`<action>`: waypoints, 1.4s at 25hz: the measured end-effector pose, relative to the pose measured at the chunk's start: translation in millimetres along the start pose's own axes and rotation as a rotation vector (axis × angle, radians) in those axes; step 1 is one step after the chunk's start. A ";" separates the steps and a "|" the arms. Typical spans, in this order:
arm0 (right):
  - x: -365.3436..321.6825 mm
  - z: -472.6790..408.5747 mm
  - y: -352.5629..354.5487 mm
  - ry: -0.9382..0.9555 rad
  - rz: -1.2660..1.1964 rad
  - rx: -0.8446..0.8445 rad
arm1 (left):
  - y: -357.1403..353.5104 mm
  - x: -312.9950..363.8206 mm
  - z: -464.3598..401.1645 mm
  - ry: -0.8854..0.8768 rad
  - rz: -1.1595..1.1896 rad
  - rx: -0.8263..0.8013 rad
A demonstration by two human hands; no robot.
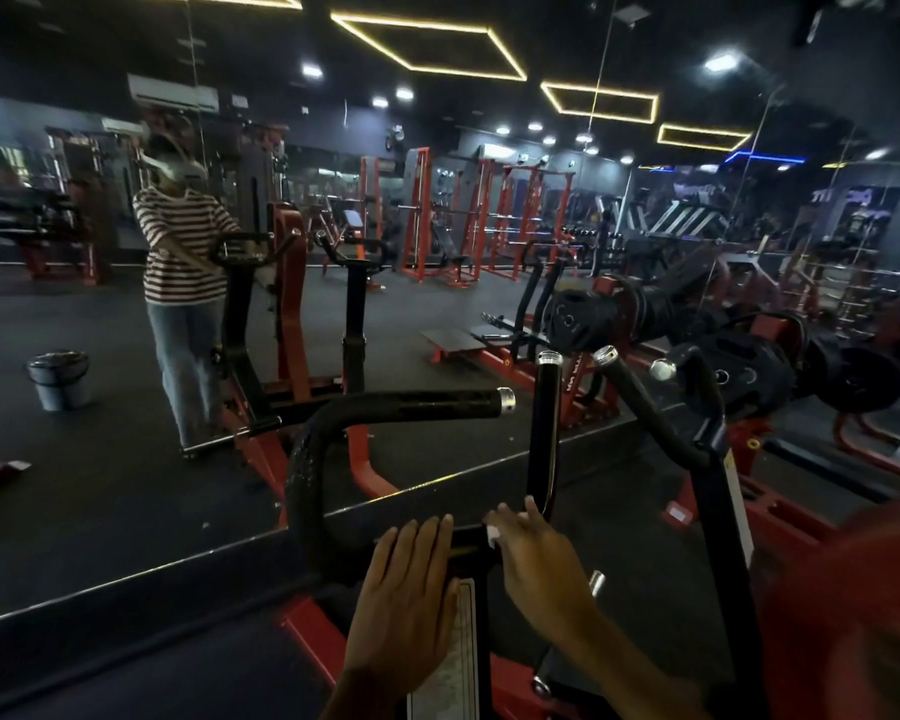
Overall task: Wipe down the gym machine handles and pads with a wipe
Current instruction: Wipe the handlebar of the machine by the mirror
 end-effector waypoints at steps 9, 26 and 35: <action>148.1 -82.4 71.6 -1.004 -0.859 0.559 | -7.2 -1.3 -2.8 -0.006 0.006 0.040; 132.5 -85.6 -24.6 -0.682 -1.992 0.341 | -3.4 -1.1 -3.9 -0.008 0.017 0.081; 99.8 -5.8 -67.2 -0.719 -1.941 0.246 | -6.2 -2.7 -2.3 -0.017 0.001 0.045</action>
Point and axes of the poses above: each hand's wrist, its own z-axis away from the middle knuckle, its own y-axis out of the back of the hand, x = y × z, the point moved 6 cm from there along -z, towards the middle knuckle, and after that the axes turned 4 degrees about y, right-handed, at the moved point
